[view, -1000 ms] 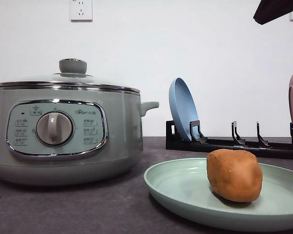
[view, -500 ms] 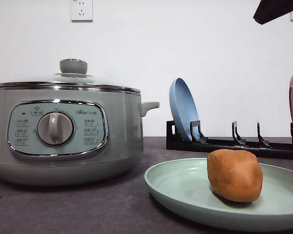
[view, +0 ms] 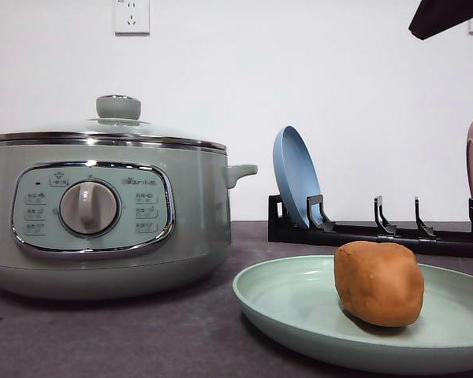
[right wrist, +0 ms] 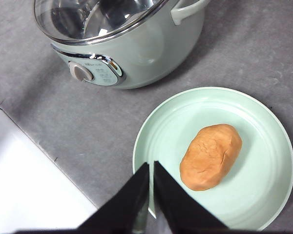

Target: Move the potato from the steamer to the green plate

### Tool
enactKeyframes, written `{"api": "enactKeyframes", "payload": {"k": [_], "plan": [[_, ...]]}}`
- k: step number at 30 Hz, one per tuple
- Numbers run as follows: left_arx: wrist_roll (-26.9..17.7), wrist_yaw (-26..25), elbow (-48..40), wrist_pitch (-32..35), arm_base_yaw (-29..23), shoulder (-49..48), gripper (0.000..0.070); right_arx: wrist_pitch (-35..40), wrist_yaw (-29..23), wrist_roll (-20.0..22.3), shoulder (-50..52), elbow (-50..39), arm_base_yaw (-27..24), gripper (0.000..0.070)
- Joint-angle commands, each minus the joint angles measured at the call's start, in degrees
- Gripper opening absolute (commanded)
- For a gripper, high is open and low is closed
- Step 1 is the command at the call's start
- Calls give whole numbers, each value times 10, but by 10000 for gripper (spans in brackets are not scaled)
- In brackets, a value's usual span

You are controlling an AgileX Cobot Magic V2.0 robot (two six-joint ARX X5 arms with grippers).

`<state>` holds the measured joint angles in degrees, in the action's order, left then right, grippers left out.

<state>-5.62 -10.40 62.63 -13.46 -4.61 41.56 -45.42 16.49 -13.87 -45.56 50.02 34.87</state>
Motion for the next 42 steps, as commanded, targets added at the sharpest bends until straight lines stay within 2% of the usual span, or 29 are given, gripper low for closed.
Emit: {"api": "enactKeyframes", "payload": {"k": [1, 6, 10, 18, 28, 42], "plan": [[-10, 30, -85, 55, -15, -48, 0, 4, 0, 4, -3, 10, 5, 1], [-11, 82, -267, 127, -36, -171, 0, 4, 0, 4, -3, 10, 5, 1], [-10, 106, -375, 131, -37, -241, 0, 4, 0, 4, -3, 10, 5, 1], [-3, 108, -520, 130, -37, -340, 0, 4, 0, 4, -3, 10, 5, 1], [6, 108, -590, 91, -36, -395, 0, 4, 0, 4, -3, 10, 5, 1], [6, 108, -620, 30, -6, -414, 0, 4, 0, 4, -3, 10, 5, 1]]}}
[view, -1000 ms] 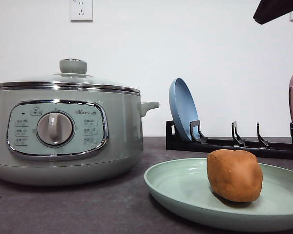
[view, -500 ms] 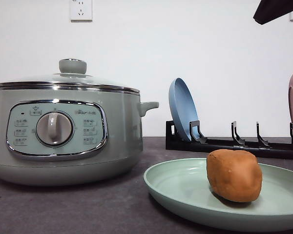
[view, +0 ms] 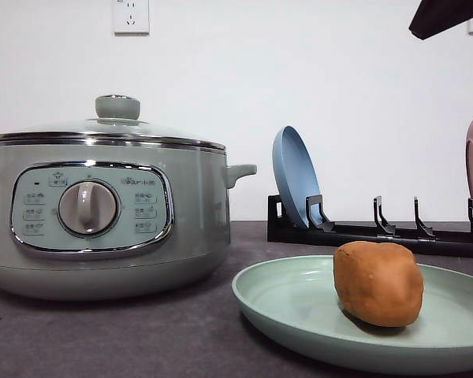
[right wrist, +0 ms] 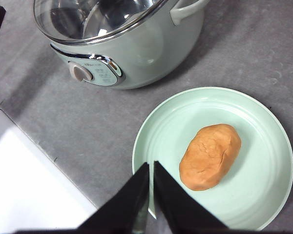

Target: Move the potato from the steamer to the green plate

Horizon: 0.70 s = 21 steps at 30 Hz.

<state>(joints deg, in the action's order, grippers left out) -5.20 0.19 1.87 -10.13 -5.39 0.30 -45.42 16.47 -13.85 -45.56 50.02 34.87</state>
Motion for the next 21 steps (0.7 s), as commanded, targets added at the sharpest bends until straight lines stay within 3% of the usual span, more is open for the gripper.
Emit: {"api": "enactKeyframes", "payload": {"k": [1, 21], "plan": [[3, 2, -12, -8, 4, -1, 0, 4, 0, 4, -3, 10, 5, 1], [3, 1, -12, -7, 13, -1, 0, 4, 0, 4, -3, 10, 5, 1]]}}
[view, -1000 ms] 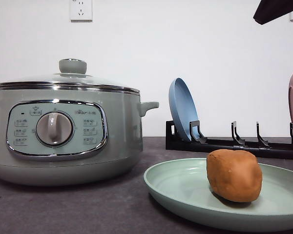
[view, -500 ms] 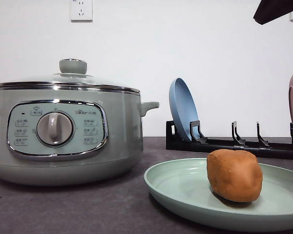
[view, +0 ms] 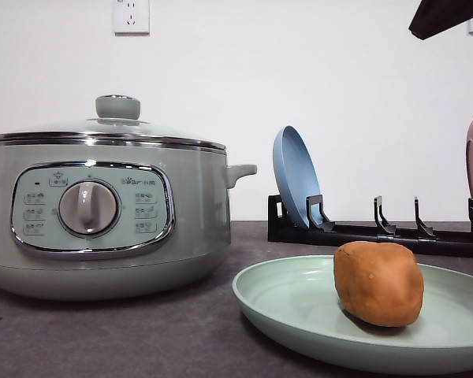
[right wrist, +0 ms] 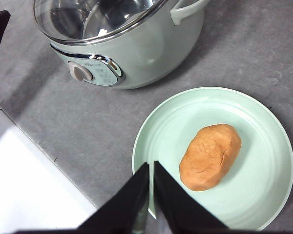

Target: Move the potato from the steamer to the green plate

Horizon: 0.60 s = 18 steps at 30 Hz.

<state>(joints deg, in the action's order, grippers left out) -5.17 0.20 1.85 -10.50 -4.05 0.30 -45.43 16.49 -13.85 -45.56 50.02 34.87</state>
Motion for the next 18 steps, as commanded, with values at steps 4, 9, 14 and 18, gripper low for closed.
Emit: {"api": "enactKeyframes", "payload": {"k": [4, 9, 14, 18], "plan": [[3, 1, -12, -3, 0, -1, 0, 4, 0, 5, -3, 10, 5, 1], [3, 1, -12, -4, 0, -1, 0, 14, -24, 46, 1, 10, 0, 1], [3, 1, -12, -3, 0, -1, 0, 103, -85, 65, 27, -4, -75, 1], [3, 1, -12, -3, 0, -1, 0, 209, -50, 64, 82, -55, -174, 1]]}}
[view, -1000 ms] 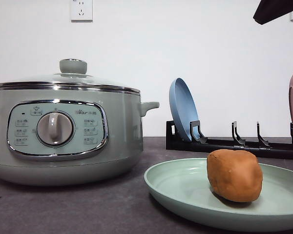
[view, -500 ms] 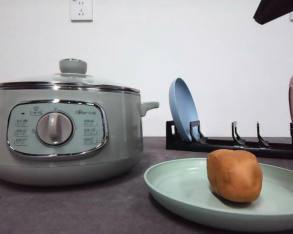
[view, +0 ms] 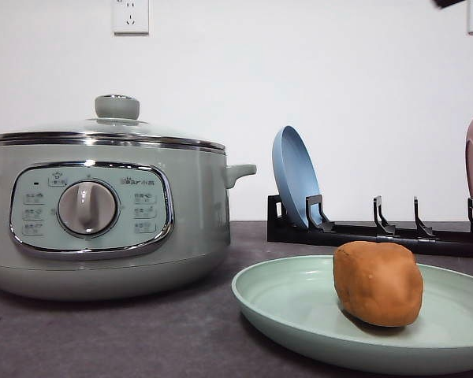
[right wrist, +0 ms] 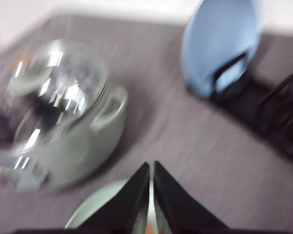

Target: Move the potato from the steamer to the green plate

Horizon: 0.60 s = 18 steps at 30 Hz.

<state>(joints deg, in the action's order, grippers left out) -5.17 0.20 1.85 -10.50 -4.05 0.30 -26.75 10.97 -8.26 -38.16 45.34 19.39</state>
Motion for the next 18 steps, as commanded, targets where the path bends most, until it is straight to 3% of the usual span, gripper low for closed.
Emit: {"api": "enactKeyframes", "payload": {"k": [1, 6, 10, 18], "plan": [[3, 1, -12, -3, 0, -1, 0, 44, 6, 10, 22, -23, -40, 1], [3, 1, -12, -3, 0, -1, 0, 163, 6, 28, 111, -130, -150, 1], [3, 1, -12, -3, 0, -1, 0, 234, 4, 31, 178, -223, -205, 1], [3, 1, -12, -3, 0, -1, 0, 289, -7, 31, 310, -385, -227, 1]]}}
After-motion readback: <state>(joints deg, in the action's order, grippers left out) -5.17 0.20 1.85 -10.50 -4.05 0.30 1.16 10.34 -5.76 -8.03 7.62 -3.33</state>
